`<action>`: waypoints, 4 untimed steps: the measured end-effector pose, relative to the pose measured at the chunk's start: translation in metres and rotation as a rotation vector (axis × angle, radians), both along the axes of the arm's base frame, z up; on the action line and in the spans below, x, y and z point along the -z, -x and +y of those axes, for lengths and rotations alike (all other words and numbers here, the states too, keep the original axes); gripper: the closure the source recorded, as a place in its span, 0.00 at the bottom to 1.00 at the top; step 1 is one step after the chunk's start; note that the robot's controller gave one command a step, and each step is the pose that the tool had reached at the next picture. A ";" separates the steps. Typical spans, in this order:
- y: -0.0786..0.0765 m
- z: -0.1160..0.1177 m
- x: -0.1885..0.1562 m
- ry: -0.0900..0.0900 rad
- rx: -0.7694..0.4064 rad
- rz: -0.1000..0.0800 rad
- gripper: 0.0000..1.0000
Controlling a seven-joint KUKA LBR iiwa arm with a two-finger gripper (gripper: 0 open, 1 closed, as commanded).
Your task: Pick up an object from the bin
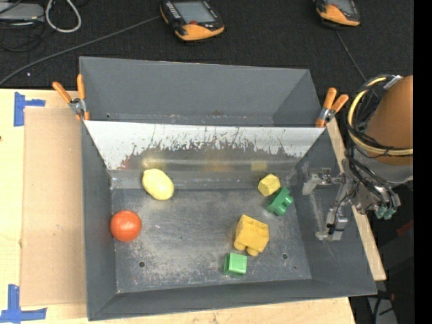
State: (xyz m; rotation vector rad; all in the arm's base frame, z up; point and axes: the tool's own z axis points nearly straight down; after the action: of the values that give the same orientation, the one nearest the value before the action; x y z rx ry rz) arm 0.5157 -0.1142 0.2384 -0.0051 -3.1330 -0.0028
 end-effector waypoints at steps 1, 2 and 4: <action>-0.002 0.001 -0.004 0.001 -0.004 -0.008 0.00; -0.013 0.015 0.062 0.001 0.133 -0.010 0.00; -0.018 0.072 0.085 0.001 0.259 -0.001 0.00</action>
Offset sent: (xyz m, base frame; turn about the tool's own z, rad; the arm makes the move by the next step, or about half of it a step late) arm 0.0298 0.0381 -0.1684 0.3417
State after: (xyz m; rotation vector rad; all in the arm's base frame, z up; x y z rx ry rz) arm 0.5341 -0.0426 0.1536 -0.4094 -3.1079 -0.0032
